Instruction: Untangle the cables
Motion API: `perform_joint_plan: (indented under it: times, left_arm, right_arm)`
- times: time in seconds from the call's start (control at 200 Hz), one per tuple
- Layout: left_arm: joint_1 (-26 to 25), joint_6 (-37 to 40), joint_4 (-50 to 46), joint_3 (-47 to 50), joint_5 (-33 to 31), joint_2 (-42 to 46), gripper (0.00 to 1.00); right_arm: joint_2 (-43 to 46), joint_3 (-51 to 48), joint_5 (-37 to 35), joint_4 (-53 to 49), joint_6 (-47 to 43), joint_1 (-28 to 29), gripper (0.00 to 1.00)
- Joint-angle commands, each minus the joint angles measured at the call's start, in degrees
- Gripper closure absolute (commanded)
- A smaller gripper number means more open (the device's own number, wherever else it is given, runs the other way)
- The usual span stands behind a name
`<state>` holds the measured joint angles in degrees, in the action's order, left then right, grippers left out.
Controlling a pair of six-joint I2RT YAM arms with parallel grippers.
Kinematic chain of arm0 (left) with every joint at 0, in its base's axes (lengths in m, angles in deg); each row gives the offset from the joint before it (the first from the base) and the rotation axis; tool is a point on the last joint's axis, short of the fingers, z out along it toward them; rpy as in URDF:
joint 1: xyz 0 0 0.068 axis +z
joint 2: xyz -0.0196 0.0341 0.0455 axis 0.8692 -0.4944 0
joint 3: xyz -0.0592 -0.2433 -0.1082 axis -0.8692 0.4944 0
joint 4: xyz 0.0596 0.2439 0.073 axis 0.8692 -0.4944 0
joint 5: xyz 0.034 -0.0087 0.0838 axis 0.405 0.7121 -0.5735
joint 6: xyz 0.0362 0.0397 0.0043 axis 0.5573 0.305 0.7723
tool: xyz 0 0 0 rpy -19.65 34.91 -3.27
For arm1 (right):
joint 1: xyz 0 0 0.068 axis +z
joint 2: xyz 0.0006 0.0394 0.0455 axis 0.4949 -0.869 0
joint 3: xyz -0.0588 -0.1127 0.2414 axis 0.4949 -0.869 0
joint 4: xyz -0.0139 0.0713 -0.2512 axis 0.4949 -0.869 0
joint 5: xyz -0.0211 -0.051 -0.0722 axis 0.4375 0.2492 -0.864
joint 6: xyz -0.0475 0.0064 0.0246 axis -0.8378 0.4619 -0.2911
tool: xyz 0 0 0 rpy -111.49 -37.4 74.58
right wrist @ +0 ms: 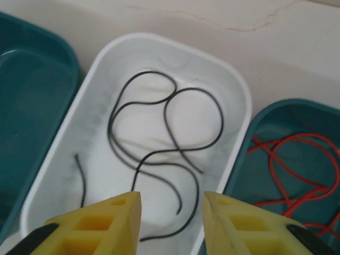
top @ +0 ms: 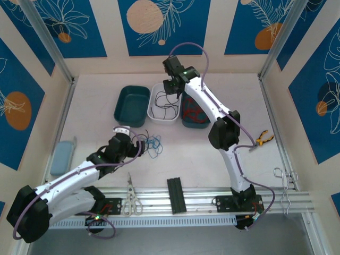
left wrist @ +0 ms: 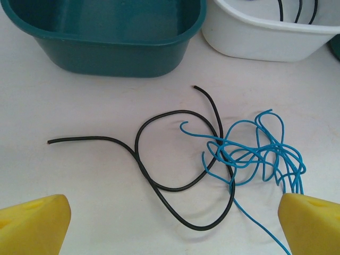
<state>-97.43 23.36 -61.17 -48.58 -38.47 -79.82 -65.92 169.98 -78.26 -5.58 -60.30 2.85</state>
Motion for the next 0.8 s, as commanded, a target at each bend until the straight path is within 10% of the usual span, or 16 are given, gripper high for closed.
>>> perform_joint_plan:
  times: [0.0, 0.395, 0.795]
  left_arm:
    - [1.71, -2.16, 0.60, 0.89, 1.04, 1.03, 0.00]
    - [15.31, -11.16, 3.25, 5.77, 15.20, 1.89, 0.00]
    - [16.67, -12.05, 0.29, -1.27, 11.75, -11.42, 0.16]
  right_arm:
    - [6.55, -5.40, 2.51, 1.07, 2.24, 2.46, 0.64]
    - [18.31, -27.98, 8.80, 7.95, 7.38, 11.72, 0.60]
    - [21.40, -43.79, 12.76, 15.48, 16.73, 15.07, 0.44]
